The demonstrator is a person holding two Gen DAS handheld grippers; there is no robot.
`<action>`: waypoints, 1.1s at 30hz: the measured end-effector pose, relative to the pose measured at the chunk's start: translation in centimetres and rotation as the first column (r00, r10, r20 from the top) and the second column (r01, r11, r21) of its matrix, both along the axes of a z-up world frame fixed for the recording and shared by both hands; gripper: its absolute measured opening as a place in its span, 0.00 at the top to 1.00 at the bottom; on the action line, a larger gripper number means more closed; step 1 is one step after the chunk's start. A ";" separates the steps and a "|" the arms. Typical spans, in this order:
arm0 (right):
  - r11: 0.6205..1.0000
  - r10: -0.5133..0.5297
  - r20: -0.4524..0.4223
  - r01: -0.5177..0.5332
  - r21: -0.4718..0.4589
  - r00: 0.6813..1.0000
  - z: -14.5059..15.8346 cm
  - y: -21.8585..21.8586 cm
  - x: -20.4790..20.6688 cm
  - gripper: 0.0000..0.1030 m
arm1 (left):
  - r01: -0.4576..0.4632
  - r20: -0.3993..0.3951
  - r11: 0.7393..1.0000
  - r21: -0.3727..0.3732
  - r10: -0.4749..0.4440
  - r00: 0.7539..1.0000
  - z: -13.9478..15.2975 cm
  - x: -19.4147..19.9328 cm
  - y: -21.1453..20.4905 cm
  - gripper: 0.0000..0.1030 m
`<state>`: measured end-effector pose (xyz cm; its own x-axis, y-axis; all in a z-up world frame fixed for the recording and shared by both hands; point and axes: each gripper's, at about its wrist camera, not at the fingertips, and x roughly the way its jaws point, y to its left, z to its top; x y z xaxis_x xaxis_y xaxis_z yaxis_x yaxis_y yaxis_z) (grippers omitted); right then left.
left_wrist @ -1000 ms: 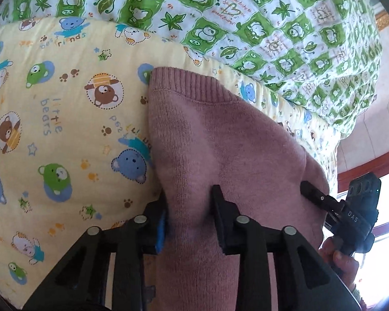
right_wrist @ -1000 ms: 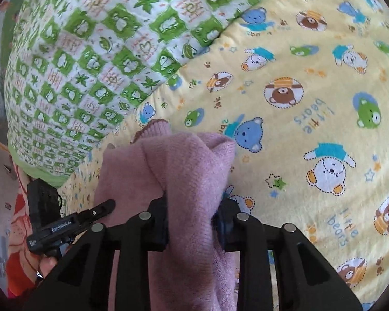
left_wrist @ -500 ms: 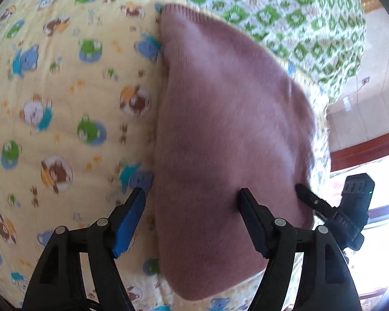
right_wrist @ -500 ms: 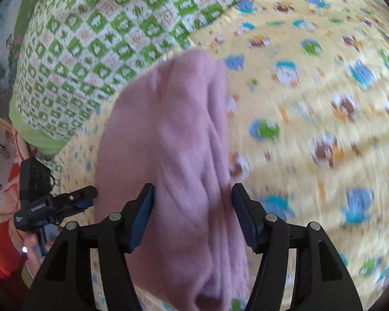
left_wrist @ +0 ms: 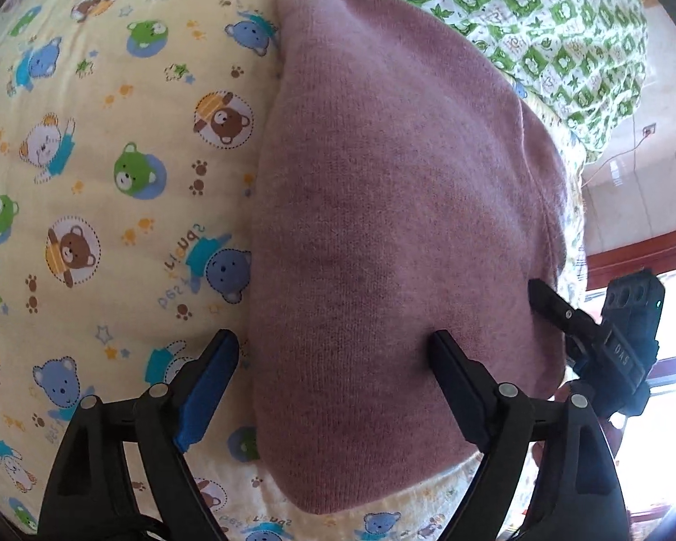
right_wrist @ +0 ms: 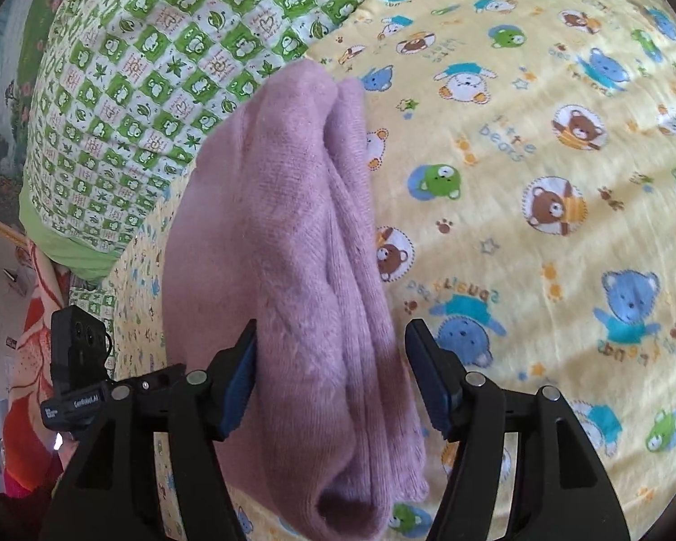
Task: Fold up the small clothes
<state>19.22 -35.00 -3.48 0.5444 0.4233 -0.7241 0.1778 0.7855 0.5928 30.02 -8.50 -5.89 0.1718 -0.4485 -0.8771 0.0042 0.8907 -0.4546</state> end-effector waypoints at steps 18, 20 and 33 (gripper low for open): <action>0.989 0.029 0.020 -0.032 0.142 0.999 -1.9 1.0 3.0 0.66 | 0.069 0.184 0.984 0.166 -0.100 0.978 4.2 0.2 -2.8 0.69; 0.989 0.021 0.034 -0.025 0.143 0.999 -1.3 1.2 2.7 0.68 | 0.063 0.212 0.983 0.175 -0.100 0.972 5.2 -0.2 -2.4 0.80; 0.997 0.023 0.109 -0.031 0.070 0.994 3.5 4.8 1.6 0.70 | -0.004 0.160 0.993 0.122 -0.015 0.987 6.5 -1.9 2.9 0.97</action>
<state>20.81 -30.18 0.07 0.6054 0.4879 -0.6289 0.0889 0.7437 0.6625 28.08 -5.64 0.62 0.3123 -0.3419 -0.8863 0.0733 0.9389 -0.3364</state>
